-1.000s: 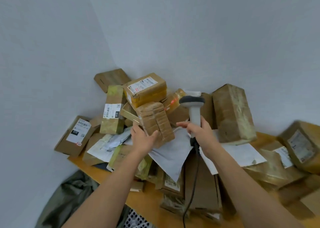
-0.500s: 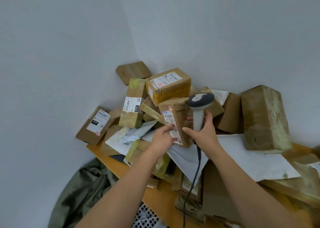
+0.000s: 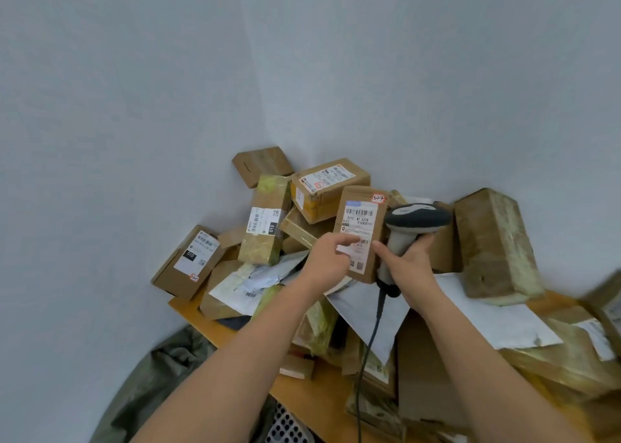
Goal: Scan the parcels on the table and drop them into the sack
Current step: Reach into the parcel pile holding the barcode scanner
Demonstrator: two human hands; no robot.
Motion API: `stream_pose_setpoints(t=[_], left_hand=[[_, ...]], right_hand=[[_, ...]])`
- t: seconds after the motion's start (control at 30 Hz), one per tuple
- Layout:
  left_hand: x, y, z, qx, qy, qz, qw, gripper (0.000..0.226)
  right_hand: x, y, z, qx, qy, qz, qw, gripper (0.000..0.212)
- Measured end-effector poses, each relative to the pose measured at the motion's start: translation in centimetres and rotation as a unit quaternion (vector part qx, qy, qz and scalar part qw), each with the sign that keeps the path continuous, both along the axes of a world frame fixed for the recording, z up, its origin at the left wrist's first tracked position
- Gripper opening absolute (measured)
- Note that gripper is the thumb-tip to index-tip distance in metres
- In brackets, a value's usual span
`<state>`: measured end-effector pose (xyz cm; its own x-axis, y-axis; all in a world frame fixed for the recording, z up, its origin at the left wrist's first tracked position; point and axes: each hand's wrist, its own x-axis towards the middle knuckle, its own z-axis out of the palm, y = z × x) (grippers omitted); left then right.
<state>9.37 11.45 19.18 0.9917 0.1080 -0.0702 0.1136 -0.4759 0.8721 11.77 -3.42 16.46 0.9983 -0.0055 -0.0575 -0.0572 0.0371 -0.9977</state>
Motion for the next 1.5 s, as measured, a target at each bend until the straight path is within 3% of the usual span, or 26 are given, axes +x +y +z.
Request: stream_pose_setpoints(t=[0.07,0.13,0.2,0.27,0.37,0.47,0.53,0.73,0.8,0.87,0.93,1.13,1.33,1.5], left_hand=[[0.4,0.7,-0.5,0.001,-0.002,0.04,0.999,0.05],[0.8,1.5,-1.0,-0.018,0.037,0.051,0.998,0.083],[1.0,2.0,-0.8,-0.126,0.107,0.027,0.986,0.108],[0.7,2.1,-0.4,-0.251,0.165,-0.047,0.953,0.095],[-0.5,2.3,0.1,-0.324,0.217,-0.099,0.916,0.045],[-0.6,3.3,0.1,-0.361,0.195,-0.067,0.909,0.039],[-0.5,4.3,0.5,-0.39,0.165,-0.033,0.905,0.038],[0.0,8.2,1.1,-0.384,0.072,0.071,0.918,0.078],[0.0,9.7,0.8,-0.407,0.056,0.124,0.903,0.068],[-0.3,11.1,0.5,-0.424,0.055,0.161,0.889,0.066],[-0.6,12.2,0.3,-0.432,0.051,0.192,0.88,0.07],[-1.1,14.4,-0.5,-0.423,0.044,0.282,0.86,0.073],[-1.2,15.3,-1.6,-0.439,0.034,0.298,0.847,0.059],[-1.1,15.8,-2.1,-0.434,0.029,0.307,0.846,0.067]], right_hand=[[-0.2,-1.2,0.3,0.022,-0.001,0.002,1.0,0.08],[-0.5,-2.5,1.0,0.055,0.0,0.022,0.998,0.075],[-0.7,-3.8,1.8,0.11,0.007,0.057,0.992,0.071],[-0.9,-4.4,2.6,0.164,0.013,0.098,0.982,0.064],[-1.1,-4.4,3.2,0.181,0.018,0.136,0.974,0.06],[-0.4,-4.0,3.2,0.188,0.043,0.136,0.972,0.064],[0.0,-3.6,3.3,0.138,0.053,0.115,0.982,0.065],[0.6,-1.5,4.7,-0.045,0.043,0.056,0.997,0.031],[0.5,-0.6,5.7,-0.103,0.002,0.056,0.993,0.031],[0.2,0.3,7.1,-0.137,-0.031,0.064,0.988,0.045],[-0.3,1.2,8.8,-0.135,-0.051,0.082,0.986,0.052],[-3.2,3.4,14.5,-0.098,-0.108,0.185,0.972,0.024],[-4.9,4.0,17.7,-0.068,-0.1,0.218,0.968,0.041],[-5.7,3.5,18.9,-0.09,-0.07,0.215,0.97,0.05]])
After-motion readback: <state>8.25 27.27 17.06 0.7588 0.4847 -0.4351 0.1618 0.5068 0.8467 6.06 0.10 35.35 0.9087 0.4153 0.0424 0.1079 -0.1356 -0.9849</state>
